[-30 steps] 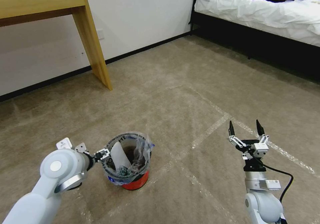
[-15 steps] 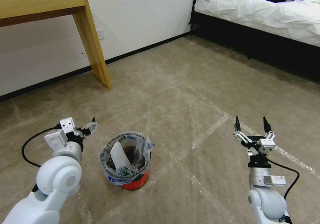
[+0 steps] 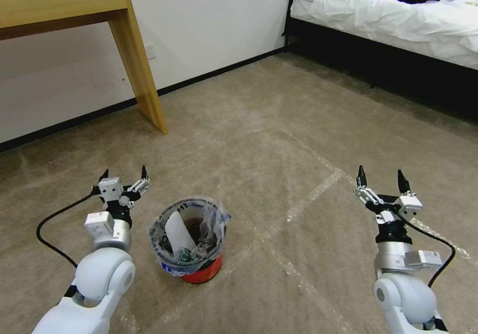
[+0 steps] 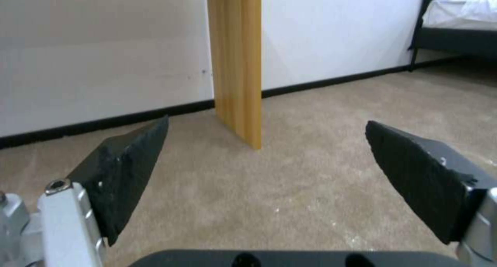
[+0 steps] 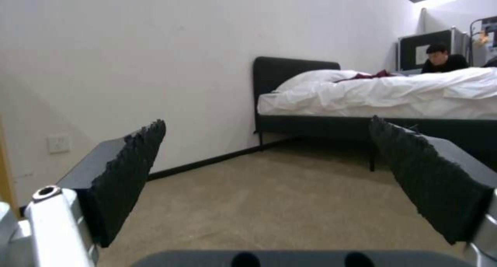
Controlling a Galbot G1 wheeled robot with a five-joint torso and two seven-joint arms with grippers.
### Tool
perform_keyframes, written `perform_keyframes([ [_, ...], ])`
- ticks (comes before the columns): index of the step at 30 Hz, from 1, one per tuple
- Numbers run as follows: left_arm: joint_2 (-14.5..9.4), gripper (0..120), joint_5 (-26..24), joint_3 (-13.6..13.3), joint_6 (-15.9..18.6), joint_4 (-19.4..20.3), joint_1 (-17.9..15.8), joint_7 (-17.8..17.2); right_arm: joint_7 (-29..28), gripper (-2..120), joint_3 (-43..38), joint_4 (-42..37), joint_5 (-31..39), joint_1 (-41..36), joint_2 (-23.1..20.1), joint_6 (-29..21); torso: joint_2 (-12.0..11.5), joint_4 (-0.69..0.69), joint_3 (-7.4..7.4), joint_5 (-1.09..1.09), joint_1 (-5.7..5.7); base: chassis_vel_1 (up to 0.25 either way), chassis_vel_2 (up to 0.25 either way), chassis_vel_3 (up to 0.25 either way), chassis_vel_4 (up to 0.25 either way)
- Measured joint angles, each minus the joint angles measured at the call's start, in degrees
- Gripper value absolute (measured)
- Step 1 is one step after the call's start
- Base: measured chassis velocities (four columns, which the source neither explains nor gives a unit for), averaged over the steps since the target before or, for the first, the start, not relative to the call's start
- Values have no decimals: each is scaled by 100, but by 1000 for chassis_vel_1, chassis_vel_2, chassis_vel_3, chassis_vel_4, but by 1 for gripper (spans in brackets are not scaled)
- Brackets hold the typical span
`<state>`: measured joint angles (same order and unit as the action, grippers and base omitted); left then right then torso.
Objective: Pick up the trash bin and place the garbage on the floor into it.
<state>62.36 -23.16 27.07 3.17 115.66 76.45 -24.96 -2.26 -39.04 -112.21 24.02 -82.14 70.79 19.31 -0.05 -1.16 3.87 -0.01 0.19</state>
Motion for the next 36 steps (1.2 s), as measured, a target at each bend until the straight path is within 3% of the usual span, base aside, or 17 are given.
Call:
perform_keyframes([
  [36, -10, 100, -113, 10, 45, 21, 3, -56, 31, 100, -5, 23, -21, 9, 6, 18, 0, -1, 0, 0, 0, 0, 0, 0, 0],
])
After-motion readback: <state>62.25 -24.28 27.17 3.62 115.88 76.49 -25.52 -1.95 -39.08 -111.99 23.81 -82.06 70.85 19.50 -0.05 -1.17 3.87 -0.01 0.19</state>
